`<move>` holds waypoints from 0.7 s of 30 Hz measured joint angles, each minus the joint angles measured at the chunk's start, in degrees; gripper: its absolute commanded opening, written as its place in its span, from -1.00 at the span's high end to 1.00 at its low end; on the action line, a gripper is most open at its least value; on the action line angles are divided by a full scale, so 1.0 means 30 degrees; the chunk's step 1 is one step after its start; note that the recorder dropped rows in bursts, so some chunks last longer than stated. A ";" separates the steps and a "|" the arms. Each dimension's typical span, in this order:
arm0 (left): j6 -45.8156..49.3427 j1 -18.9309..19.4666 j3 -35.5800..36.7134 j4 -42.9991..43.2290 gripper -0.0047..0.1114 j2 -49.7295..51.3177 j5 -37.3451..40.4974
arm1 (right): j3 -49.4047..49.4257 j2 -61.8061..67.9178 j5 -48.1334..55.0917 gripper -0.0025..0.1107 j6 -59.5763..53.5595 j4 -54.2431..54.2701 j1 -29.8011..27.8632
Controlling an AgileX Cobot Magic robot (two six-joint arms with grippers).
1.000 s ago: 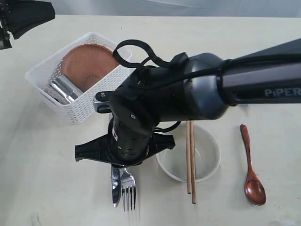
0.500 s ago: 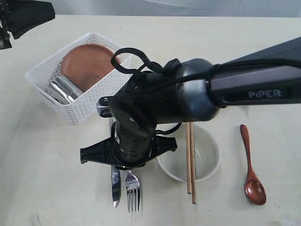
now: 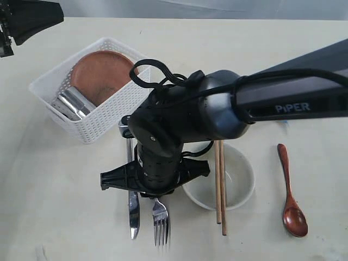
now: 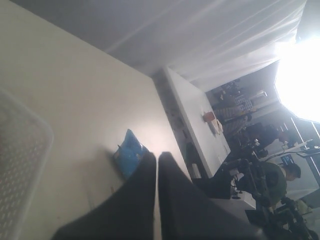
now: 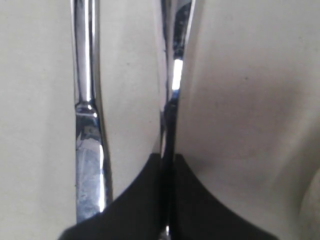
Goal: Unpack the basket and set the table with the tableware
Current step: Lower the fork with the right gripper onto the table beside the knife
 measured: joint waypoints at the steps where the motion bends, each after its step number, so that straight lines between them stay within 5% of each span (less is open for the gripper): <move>1: 0.0000 0.0000 0.0000 0.0000 0.90 0.0000 0.0000 | 0.0000 0.0000 0.0000 0.96 0.0000 0.0000 0.0000; 8: 0.0000 0.0000 0.0000 0.0000 0.90 0.0000 0.0000 | 0.0000 0.0000 0.0000 0.48 0.0000 0.0000 0.0000; 21: 0.0000 0.0000 0.0000 0.0000 0.90 0.0000 0.0000 | 0.0000 0.0000 0.0000 0.46 0.0000 0.0000 0.0000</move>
